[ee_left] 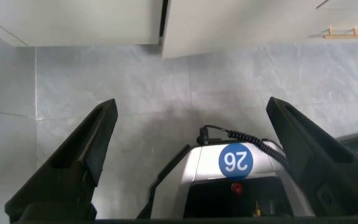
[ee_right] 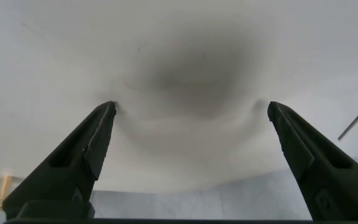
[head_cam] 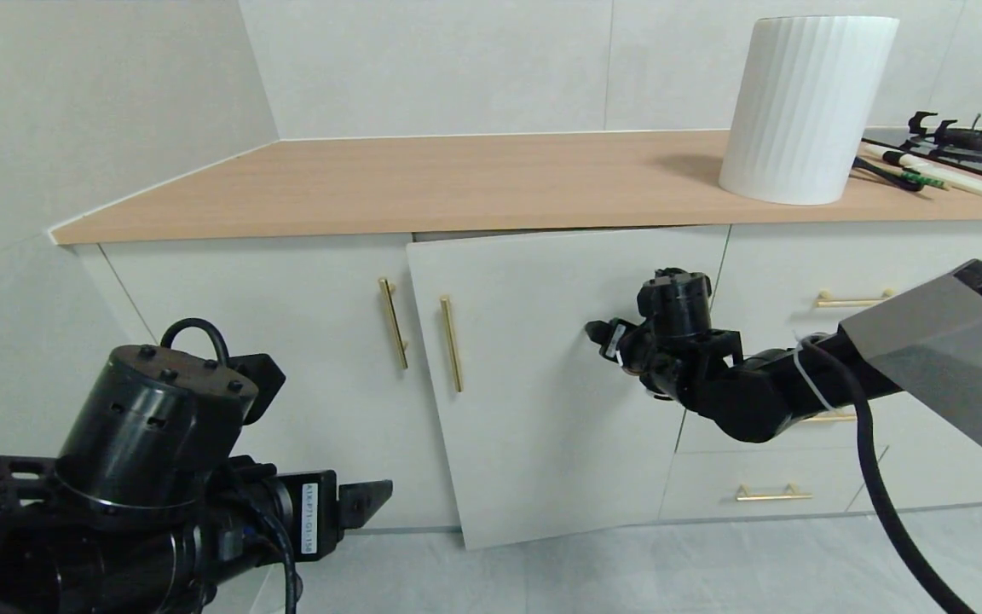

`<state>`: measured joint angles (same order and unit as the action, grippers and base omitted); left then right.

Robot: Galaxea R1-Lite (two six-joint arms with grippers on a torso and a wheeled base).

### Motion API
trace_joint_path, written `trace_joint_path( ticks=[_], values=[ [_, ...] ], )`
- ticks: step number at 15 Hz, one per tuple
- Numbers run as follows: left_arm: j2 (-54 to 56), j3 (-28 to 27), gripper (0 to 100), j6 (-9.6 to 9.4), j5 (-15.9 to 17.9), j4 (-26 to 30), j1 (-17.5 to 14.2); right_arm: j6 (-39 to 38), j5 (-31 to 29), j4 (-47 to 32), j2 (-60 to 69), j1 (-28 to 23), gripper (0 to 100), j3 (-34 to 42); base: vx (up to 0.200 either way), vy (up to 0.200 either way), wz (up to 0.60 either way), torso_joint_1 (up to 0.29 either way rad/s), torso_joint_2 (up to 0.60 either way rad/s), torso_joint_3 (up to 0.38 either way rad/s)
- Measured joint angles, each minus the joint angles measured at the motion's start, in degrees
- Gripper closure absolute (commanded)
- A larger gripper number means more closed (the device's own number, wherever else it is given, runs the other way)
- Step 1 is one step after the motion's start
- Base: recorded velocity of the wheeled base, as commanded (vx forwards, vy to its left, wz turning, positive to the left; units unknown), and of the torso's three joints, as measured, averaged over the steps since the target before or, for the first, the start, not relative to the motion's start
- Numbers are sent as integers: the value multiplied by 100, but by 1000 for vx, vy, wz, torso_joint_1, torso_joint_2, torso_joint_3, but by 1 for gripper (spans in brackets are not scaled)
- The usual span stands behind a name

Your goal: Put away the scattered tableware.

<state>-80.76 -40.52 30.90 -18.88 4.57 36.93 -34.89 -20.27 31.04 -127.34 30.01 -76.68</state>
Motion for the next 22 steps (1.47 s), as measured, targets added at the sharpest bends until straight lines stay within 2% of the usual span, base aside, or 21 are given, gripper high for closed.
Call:
trace_joint_path(
  ticks=[4,13,15,16,19,20,22],
  values=[
    [-2,1,0,0,0,0,0,7,-299,0,-204,-24,0,-265,0,0,0,0,0,0],
    [-7,1,0,0,0,0,0,2,-450,-55,-339,-124,0,-446,0,0,0,0,0,0],
    [-9,1,0,0,2,-1,0,-17,-74,-154,-107,-118,0,-110,0,0,0,0,0,0],
    [-5,1,0,0,2,-1,0,-13,306,-238,63,-91,0,135,0,0,0,0,0,0],
    [6,1,0,0,0,-1,0,99,2261,-822,1029,-52,0,1040,0,0,0,0,0,0],
    [9,1,0,0,0,-6,0,279,2522,-1046,1334,-52,0,1279,0,0,0,0,0,0],
    [34,-2,0,-9,0,-9,-16,533,2382,-1092,1712,-55,0,1488,0,0,0,0,0,0]
  ],
)
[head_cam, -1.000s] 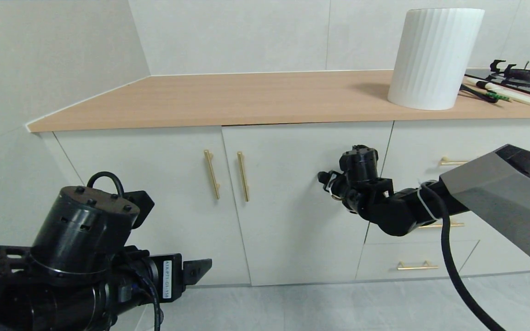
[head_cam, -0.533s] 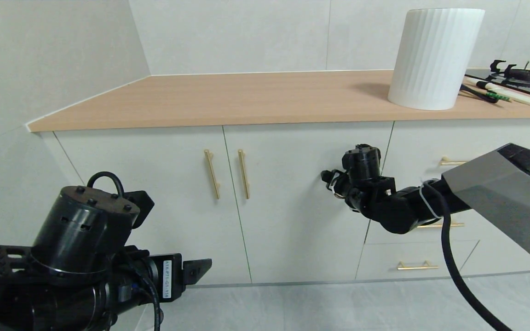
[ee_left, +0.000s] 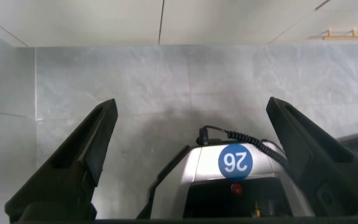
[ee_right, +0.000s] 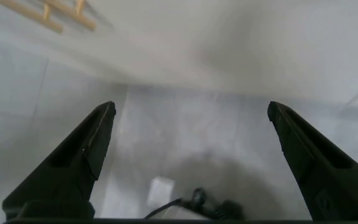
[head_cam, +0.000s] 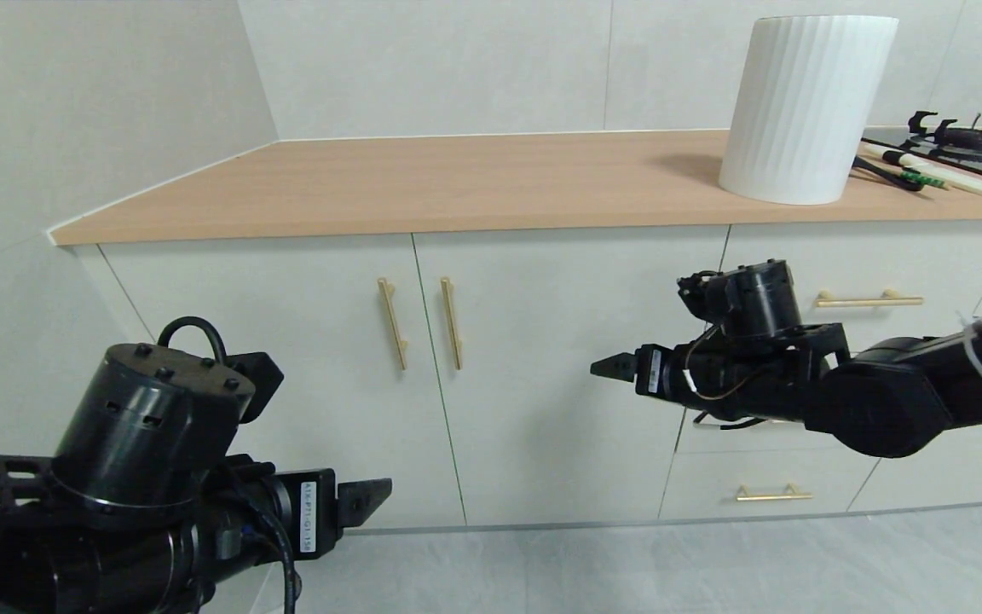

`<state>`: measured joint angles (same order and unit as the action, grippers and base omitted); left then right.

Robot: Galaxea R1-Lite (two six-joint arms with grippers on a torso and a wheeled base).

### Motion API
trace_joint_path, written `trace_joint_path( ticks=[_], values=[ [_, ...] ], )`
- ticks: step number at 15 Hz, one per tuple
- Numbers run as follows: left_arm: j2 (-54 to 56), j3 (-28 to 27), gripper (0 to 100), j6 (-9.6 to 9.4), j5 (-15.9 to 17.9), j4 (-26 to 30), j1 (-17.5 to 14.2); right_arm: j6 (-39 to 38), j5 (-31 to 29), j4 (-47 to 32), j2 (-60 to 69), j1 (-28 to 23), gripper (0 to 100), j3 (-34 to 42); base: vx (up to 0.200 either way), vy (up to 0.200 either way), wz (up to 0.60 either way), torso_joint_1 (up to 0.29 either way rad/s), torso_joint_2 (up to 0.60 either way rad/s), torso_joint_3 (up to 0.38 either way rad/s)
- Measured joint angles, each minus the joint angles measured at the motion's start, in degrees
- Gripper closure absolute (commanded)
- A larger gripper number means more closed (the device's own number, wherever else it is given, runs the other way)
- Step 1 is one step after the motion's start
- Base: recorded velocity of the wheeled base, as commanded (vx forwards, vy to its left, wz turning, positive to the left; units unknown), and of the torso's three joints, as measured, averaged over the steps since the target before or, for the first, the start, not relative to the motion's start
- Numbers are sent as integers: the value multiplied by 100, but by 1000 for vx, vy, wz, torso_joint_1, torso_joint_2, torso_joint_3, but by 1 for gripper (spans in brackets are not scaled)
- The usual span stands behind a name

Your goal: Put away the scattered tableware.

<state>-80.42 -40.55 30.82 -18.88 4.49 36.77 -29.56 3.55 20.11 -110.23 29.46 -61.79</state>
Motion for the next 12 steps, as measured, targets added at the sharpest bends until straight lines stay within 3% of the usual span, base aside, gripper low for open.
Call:
trace_joint_path(
  ticks=[3,6,12],
  values=[
    [167,-5,0,-71,-40,0,-124,257,-408,-17,505,0,0,218,0,0,0,0,0,0],
    [517,55,0,-312,-180,2,-295,738,-1058,7,1167,-33,0,625,0,0,0,0,0,0],
    [2671,889,0,-1475,-233,11,-837,1375,-2041,30,3435,-48,0,2085,0,0,0,0,0,0]
  ],
)
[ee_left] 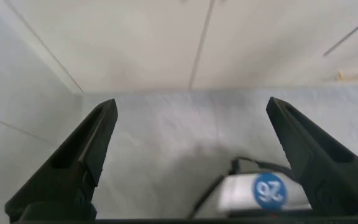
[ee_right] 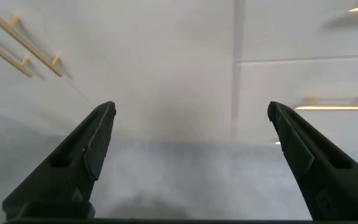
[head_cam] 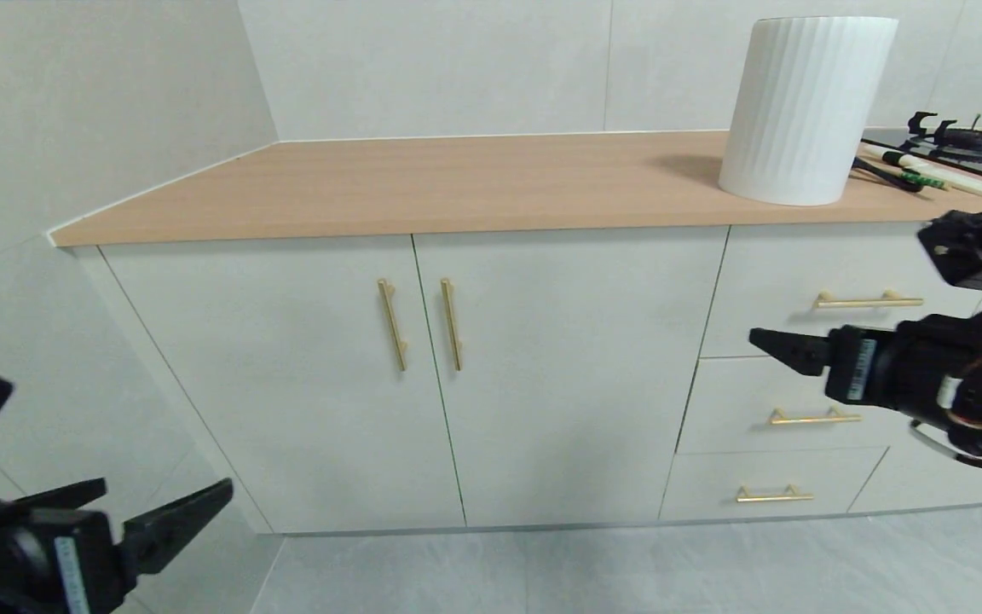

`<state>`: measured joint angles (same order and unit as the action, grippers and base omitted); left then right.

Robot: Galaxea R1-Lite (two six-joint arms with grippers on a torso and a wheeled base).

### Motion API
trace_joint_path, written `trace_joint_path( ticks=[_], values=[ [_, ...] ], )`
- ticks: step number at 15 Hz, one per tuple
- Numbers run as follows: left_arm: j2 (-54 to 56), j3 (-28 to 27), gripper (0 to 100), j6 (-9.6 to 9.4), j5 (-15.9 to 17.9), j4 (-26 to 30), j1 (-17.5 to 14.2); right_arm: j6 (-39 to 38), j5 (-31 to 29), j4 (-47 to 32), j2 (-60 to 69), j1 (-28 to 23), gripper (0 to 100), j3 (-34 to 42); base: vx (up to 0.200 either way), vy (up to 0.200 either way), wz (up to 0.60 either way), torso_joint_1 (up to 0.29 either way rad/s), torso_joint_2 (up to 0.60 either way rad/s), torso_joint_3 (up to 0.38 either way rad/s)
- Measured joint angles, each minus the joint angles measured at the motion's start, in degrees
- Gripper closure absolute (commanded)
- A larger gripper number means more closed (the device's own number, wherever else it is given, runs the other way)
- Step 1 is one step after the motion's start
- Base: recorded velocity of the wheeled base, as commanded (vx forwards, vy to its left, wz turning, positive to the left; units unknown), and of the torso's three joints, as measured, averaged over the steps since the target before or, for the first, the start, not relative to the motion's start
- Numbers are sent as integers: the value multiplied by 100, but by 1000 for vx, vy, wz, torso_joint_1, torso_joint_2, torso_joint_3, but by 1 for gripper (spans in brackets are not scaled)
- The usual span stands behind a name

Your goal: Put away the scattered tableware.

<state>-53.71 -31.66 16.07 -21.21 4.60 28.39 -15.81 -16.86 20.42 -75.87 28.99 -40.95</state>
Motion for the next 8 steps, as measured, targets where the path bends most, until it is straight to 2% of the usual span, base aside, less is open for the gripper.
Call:
trace_joint_path(
  ticks=[2,4,7,8],
  values=[
    [928,341,0,-441,9,13,-211,345,-132,-12,958,-44,0,525,0,0,0,0,0,0],
    [1899,655,0,-1026,22,29,-538,895,-185,-39,2059,-261,0,1078,0,0,0,0,0,0],
    [3089,881,0,-1886,28,29,-1211,1638,-88,-55,3716,-1130,0,1629,0,0,0,0,0,0],
    [3365,901,0,-2036,33,30,-1363,1852,-57,-57,4186,-1353,0,1734,0,0,0,0,0,0]
  ],
)
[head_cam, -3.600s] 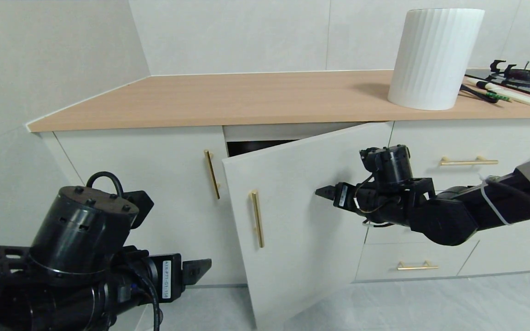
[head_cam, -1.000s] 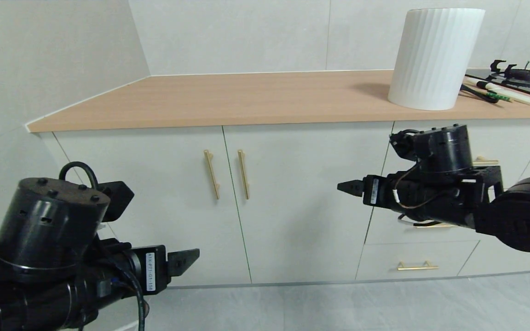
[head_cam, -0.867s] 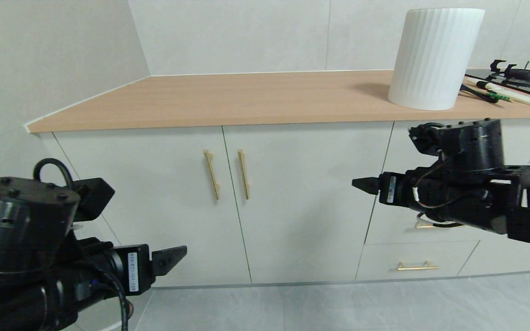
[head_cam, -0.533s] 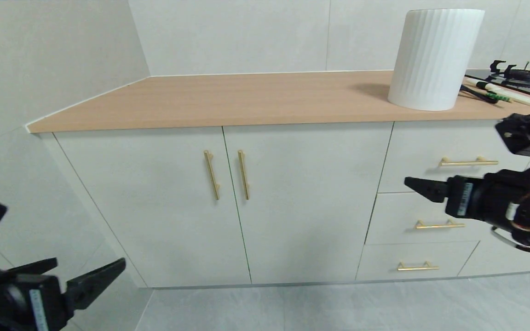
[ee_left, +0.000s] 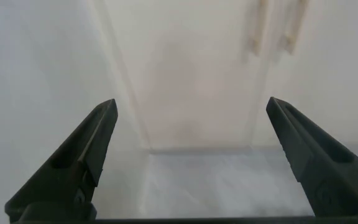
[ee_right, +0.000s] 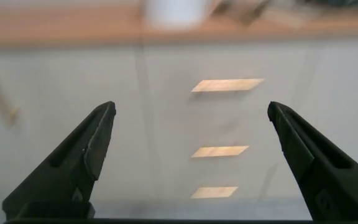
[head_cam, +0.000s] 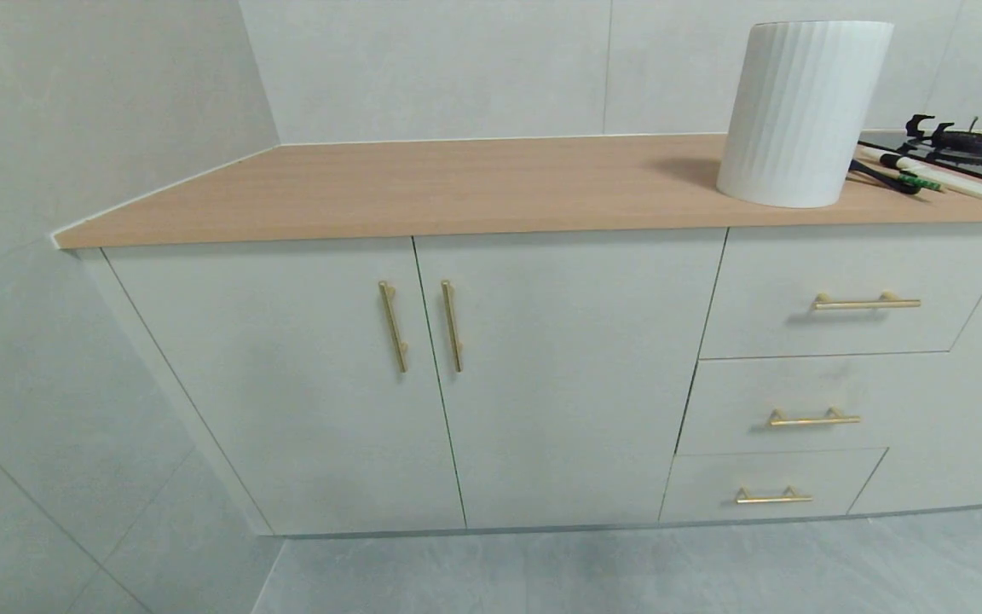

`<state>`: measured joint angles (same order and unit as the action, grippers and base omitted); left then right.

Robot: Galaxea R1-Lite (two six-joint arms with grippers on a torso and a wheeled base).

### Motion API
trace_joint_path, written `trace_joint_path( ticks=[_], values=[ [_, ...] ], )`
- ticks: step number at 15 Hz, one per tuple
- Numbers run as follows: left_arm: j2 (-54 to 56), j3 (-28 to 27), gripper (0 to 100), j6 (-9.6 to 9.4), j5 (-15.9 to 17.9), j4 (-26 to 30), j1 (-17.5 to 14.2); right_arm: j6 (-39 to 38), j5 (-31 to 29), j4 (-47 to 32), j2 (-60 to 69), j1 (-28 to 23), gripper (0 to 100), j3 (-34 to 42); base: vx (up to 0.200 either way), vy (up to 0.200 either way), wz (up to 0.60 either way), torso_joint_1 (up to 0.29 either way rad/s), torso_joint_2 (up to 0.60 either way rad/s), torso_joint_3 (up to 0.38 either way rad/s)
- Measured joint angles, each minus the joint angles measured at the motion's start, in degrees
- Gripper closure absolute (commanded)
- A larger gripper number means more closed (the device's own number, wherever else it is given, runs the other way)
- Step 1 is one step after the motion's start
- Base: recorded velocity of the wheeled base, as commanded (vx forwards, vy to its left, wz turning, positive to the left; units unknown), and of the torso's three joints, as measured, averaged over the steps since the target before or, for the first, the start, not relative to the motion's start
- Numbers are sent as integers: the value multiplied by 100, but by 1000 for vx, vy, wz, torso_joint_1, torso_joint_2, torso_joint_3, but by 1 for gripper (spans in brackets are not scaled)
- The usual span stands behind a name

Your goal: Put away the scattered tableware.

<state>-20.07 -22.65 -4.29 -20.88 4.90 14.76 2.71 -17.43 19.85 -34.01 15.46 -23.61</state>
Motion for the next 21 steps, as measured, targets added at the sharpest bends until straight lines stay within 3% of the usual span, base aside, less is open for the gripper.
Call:
trace_joint_path(
  ticks=[2,4,8,11,14,17,21],
  values=[
    [516,2,0,-244,-2,-1,-316,432,41,-83,879,-416,0,143,0,0,0,0,0,0],
    [965,-4,0,-367,-27,-4,-564,712,63,-261,1626,-711,0,278,0,0,0,0,0,0],
    [1396,90,0,-306,-158,-17,-992,881,338,-679,2811,-1323,0,746,0,0,0,0,0,0],
    [1709,350,0,-375,228,35,-1309,723,406,-773,3250,-1510,0,1163,0,0,0,0,0,0],
    [1925,1097,0,-402,384,-219,-1417,271,989,-811,3372,-1532,0,1915,0,0,0,0,0,0],
    [1993,2022,0,-345,769,-924,-1438,-335,1541,-1331,3406,-1541,0,2304,0,0,0,0,0,0],
    [2007,2247,0,106,1385,-741,-1443,-336,1703,-1974,3415,-1538,0,2350,0,0,0,0,0,0]
  ],
)
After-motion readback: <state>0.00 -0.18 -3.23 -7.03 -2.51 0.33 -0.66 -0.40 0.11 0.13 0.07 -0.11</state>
